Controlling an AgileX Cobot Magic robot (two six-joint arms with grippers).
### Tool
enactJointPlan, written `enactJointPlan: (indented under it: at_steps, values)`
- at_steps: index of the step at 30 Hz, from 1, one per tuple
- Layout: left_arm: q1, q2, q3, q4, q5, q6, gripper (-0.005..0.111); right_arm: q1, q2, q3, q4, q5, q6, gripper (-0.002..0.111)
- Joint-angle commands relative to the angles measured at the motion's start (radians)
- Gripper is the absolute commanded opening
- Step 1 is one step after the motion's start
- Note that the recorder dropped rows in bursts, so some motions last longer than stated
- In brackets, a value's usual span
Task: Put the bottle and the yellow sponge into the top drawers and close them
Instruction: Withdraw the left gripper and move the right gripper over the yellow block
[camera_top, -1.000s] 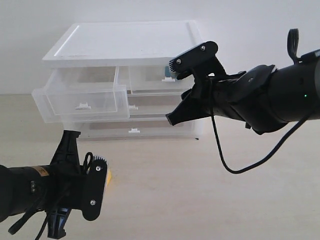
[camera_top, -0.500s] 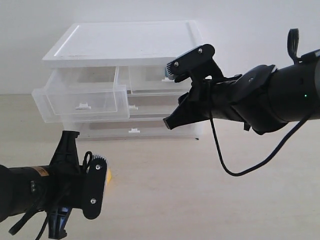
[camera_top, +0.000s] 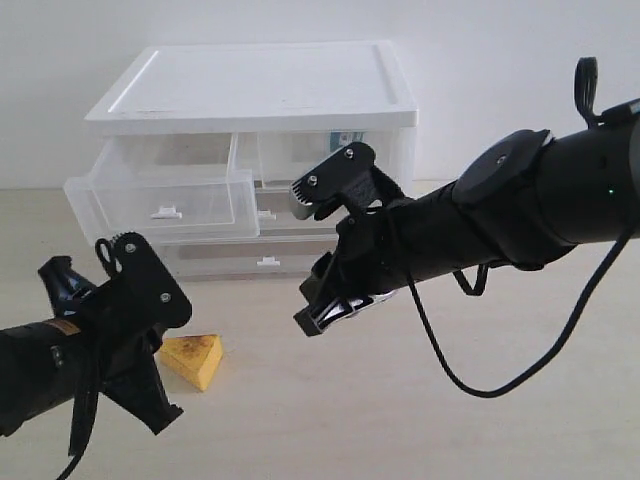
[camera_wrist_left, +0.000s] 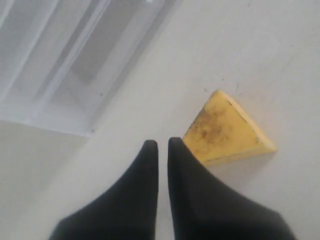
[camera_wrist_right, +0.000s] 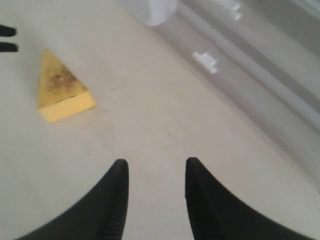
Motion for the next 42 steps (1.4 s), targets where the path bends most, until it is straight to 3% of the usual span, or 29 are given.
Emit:
enactJointPlan:
  at_steps: [1,5,8,10,19,27,42]
  values:
    - [0.002,-0.014,0.038,-0.083,-0.065,-0.095,0.004,0.014,-0.007,0.002,-0.005,0.109,-0.029,0.034]
    - [0.002,-0.066,0.088,-0.198,-0.201,-0.135,0.004,0.090,-0.007,0.002,-0.007,0.069,-0.077,0.034]
    - [0.002,-0.180,0.176,-0.267,-0.314,-0.188,0.004,0.216,0.004,-0.001,-0.007,-0.109,-0.090,0.050]
    - [0.002,-0.254,0.220,-0.258,-0.332,-0.231,0.004,0.252,0.030,-0.022,-0.007,-0.144,-0.092,0.052]
    - [0.002,-0.329,0.230,-0.260,-0.248,-0.174,0.004,0.254,0.161,-0.150,0.002,-0.098,-0.072,0.052]
    - [0.002,-0.329,0.230,-0.251,-0.252,-0.174,0.004,0.270,0.301,-0.305,-0.010,0.011,-0.073,0.053]
    - [0.002,-0.329,0.230,-0.251,-0.243,-0.174,0.004,0.269,0.437,-0.392,-0.030,-0.011,-0.118,0.053]
